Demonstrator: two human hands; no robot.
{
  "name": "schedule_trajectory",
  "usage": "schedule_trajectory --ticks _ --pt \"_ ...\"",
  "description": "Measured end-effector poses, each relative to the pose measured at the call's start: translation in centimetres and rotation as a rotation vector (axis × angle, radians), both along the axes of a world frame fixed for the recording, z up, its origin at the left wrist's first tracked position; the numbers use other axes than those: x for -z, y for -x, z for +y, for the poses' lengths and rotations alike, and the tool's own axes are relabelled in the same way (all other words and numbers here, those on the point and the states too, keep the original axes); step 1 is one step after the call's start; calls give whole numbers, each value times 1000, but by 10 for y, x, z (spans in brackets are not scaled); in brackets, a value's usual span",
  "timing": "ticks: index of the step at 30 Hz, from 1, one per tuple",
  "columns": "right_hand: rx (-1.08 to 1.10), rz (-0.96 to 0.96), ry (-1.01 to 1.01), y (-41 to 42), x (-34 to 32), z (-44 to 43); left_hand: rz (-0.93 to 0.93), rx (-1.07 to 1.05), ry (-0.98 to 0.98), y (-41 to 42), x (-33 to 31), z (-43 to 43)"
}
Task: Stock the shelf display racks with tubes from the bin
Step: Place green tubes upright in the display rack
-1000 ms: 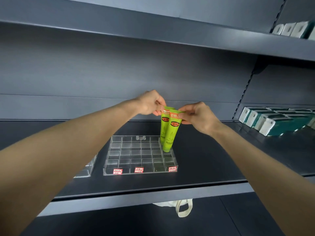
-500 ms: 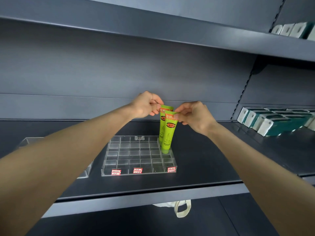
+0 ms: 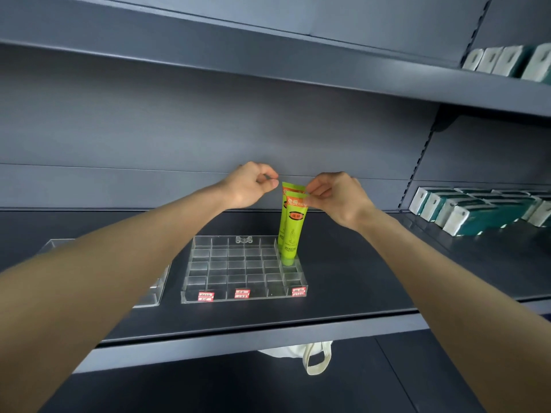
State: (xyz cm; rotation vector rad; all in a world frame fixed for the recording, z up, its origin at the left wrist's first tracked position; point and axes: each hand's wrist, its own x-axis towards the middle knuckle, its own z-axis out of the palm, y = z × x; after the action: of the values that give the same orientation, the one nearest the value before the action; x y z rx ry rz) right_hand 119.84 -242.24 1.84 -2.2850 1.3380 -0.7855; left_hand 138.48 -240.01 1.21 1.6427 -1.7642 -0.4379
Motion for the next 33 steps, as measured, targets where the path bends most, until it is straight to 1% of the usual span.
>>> schedule_trajectory --ticks 4,9,12,15,18,23,26,30,33 --pt "10 10 3 2 -13 20 -125 7 -32 -4 -16 30" --pt "-1 103 54 2 -20 65 -328 23 -96 -9 -30 94" --pt "-17 127 24 1 -9 101 -388 42 -159 -10 -21 142" --pt "-46 149 -40 -3 18 140 -417 50 -218 -10 8 187" --pt "-88 169 -134 -7 60 180 -403 61 -317 -11 52 227" --pt "-173 273 -308 -10 146 239 -346 70 -503 -14 135 286" --pt "-207 331 -379 -10 198 266 -288 66 -596 -15 181 313" --pt "-206 320 -540 -6 257 292 -186 19 -679 -16 243 339" --pt "-164 357 -591 -2 290 301 -110 -19 -737 -12 282 353"
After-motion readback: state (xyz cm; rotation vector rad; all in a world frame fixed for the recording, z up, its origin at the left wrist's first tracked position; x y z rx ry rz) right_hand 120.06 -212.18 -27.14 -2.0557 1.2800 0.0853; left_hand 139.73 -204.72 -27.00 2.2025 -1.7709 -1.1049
